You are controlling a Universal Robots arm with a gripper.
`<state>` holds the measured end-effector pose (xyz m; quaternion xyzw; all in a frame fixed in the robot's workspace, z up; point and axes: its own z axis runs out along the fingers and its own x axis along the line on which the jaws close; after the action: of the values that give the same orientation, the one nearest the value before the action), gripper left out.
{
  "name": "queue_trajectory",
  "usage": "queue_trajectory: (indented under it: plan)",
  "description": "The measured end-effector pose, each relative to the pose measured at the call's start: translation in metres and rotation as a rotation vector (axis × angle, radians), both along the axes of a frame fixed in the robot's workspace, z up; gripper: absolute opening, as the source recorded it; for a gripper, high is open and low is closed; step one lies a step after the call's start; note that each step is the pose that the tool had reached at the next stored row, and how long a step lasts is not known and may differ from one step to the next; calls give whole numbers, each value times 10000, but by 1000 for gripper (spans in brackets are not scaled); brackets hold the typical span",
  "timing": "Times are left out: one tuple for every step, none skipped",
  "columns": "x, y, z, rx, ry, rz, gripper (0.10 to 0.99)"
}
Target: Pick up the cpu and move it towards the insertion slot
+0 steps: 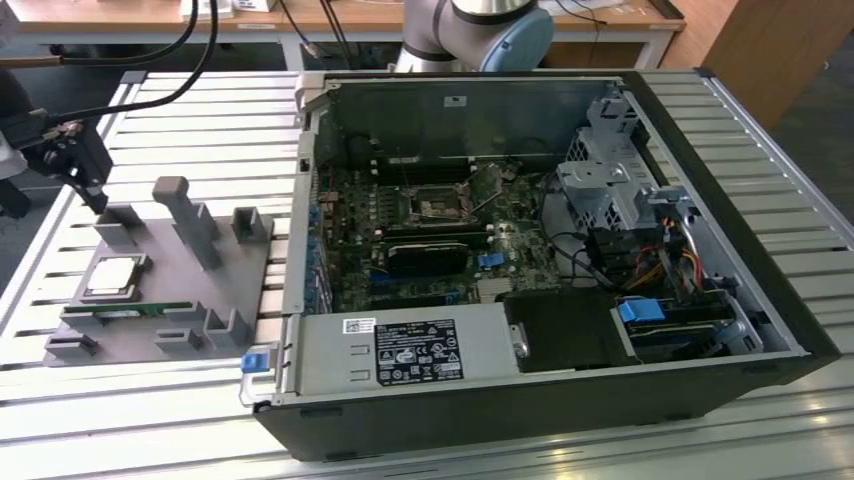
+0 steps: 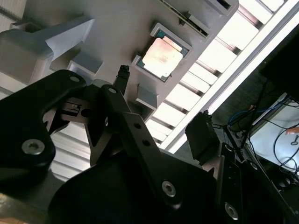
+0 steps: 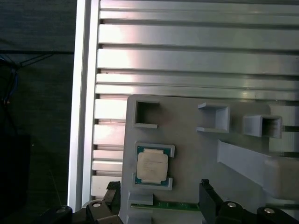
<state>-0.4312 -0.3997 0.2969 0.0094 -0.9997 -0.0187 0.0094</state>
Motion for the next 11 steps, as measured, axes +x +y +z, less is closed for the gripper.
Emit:
queue_trajectory:
  plan:
    - [0,0,-2,0,0,0,761]
    - [0,0,-5,3,0,0,761]
    - [0,-1,-8,7,0,0,761]
    - [0,-1,-11,8,0,0,761]
    - [0,-1,-15,10,-1,0,761]
    - [0,-1,-20,10,-1,0,761]
    - [0,-1,-24,10,-1,0,761]
    - [0,-1,-26,9,1,0,761]
    - [0,-1,-30,9,1,0,761]
    - [0,-1,-34,9,0,0,761]
    - [0,-1,-38,10,0,0,761]
